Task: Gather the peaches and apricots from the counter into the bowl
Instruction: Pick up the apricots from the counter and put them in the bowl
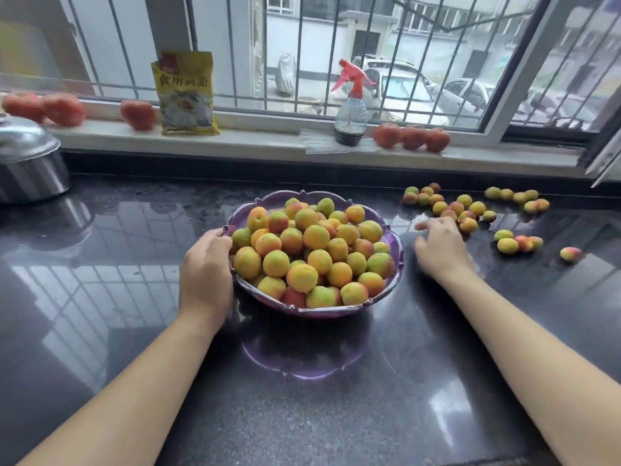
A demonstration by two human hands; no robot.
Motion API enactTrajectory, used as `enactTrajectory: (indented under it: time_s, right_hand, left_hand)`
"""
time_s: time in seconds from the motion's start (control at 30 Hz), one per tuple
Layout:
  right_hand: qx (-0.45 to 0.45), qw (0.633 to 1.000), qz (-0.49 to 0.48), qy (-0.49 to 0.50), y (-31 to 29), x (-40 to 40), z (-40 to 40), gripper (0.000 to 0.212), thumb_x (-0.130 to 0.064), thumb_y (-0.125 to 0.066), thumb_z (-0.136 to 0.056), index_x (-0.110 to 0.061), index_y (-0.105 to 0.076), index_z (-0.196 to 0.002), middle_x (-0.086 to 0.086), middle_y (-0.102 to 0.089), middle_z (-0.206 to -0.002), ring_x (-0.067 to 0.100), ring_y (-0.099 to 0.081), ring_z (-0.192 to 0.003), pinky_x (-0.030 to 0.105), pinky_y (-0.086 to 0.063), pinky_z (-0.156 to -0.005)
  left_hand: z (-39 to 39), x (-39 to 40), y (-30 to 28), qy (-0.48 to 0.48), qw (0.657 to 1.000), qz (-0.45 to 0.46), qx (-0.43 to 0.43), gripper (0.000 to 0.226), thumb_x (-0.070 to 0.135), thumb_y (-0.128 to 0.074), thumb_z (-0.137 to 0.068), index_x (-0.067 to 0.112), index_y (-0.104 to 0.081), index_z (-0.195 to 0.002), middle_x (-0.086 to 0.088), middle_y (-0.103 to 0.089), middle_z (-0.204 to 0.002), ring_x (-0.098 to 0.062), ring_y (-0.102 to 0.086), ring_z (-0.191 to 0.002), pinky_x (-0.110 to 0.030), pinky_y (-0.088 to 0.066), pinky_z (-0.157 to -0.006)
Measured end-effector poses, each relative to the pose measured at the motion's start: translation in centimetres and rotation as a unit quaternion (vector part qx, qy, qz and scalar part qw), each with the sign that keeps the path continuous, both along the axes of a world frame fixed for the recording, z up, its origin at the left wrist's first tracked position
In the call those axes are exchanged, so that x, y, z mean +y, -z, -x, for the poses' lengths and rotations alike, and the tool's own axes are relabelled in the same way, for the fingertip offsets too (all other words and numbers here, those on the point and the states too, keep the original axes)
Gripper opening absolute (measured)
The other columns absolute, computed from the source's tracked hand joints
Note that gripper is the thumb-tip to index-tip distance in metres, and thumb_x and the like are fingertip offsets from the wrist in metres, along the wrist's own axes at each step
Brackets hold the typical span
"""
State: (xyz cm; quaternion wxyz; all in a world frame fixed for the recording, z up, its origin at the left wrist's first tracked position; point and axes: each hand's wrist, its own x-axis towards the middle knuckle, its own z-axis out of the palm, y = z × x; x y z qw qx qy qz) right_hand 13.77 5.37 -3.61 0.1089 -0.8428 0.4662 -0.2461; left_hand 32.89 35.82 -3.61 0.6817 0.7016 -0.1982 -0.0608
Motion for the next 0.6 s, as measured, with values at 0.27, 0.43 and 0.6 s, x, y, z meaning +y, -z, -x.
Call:
enactTrajectory:
  time_s: [0.27,0.43,0.6]
  right_hand:
    - [0.074,0.994,0.075,-0.001,0.5,-6.9,-5.9,0.036,-0.014,-0.046,-0.098,-0.015,-0.057,-0.132,0.011,-0.040,-0.149,0.044,-0.057,-0.113,0.045,-0.046,-0.088]
    - [0.113,0.992,0.063,0.010,0.6,-9.0,-7.8,0.048,-0.012,-0.039,-0.097,-0.017,-0.048,-0.143,0.009,-0.039,-0.155,0.041,-0.051,-0.126,0.046,-0.045,-0.098]
    - [0.093,0.992,0.072,0.036,0.8,-9.3,-7.7,0.027,-0.008,-0.048,-0.091,-0.010,-0.057,-0.116,0.017,-0.041,-0.133,0.044,-0.058,-0.103,0.044,-0.047,-0.084]
  left_hand:
    - [-1.1,-0.5,0.9,-0.043,0.999,0.003,-0.008,0.036,0.035,-0.045,-0.086,0.016,-0.075,-0.084,0.003,-0.071,-0.080,-0.016,-0.060,-0.084,-0.044,-0.047,-0.082]
    - [-1.3,-0.6,1.1,-0.043,0.999,0.011,-0.007,0.035,0.036,-0.044,-0.085,0.021,-0.076,-0.086,0.001,-0.075,-0.088,-0.021,-0.063,-0.092,-0.050,-0.048,-0.089]
    - [-1.3,-0.5,1.1,-0.040,0.999,0.011,-0.007,0.035,0.036,-0.045,-0.085,0.020,-0.076,-0.087,0.000,-0.075,-0.089,-0.022,-0.064,-0.093,-0.053,-0.049,-0.090]
